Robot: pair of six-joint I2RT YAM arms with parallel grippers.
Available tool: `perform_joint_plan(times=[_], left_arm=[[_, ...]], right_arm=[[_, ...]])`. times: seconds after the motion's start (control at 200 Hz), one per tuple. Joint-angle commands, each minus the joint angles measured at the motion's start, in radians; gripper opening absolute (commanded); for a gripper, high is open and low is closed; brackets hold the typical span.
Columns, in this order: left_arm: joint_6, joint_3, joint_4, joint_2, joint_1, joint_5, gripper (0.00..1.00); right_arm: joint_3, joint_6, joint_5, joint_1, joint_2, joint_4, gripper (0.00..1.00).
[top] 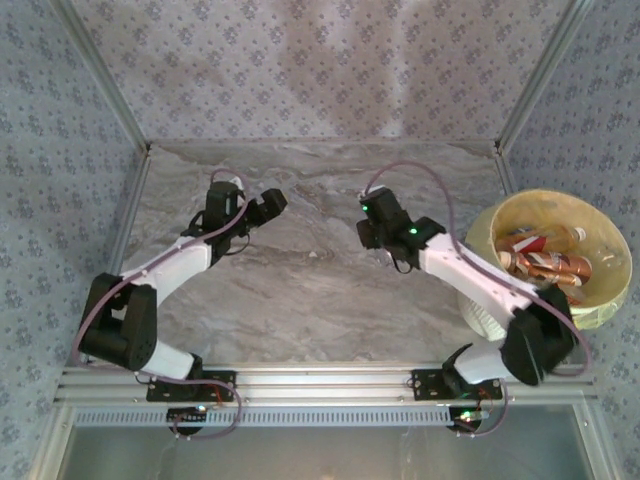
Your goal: Put the plastic bottles in the bin
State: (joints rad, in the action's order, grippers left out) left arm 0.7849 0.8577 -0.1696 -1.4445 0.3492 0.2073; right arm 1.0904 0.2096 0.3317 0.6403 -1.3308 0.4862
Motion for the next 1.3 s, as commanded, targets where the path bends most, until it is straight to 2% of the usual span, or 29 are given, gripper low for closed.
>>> perform_joint_plan(times=[0.0,0.19,0.315,0.465,0.58,0.714,0.834,0.974,1.154,1.294], left_arm=[[-0.032,-0.016,0.017,0.046,0.000,-0.030,0.98],[-0.013,-0.016,-0.011,0.045,0.001,-0.020,0.98],[-0.010,-0.010,-0.017,0.034,0.002,-0.016,0.98],[-0.001,0.004,-0.021,0.014,0.002,-0.015,0.98],[0.003,0.016,-0.026,-0.001,0.004,-0.001,0.98],[0.017,0.026,-0.044,-0.032,0.004,0.016,0.98],[0.029,0.045,-0.057,-0.071,0.004,0.058,0.98],[0.050,0.039,-0.079,-0.092,0.005,0.066,0.98],[0.054,0.045,-0.072,-0.097,0.011,0.075,0.98],[0.044,0.059,-0.039,-0.101,0.019,0.075,0.98]], right_arm=[[0.013,-0.050,0.091,0.001,0.138,0.019,0.44],[0.092,-0.111,0.113,-0.036,0.332,0.108,0.43],[0.251,-0.108,0.139,-0.110,0.394,0.242,0.43],[0.355,-0.001,0.109,-0.355,0.432,0.254,0.46],[0.431,0.140,0.103,-0.538,0.434,0.322,0.56],[0.490,0.252,-0.009,-0.714,0.406,0.381,0.52],[0.477,0.390,-0.128,-0.844,0.373,0.392,0.48],[0.356,0.581,-0.213,-0.967,0.396,0.259,0.47],[0.248,0.718,-0.214,-1.040,0.407,0.133,0.50],[0.219,0.831,-0.121,-1.055,0.406,0.184,0.54]])
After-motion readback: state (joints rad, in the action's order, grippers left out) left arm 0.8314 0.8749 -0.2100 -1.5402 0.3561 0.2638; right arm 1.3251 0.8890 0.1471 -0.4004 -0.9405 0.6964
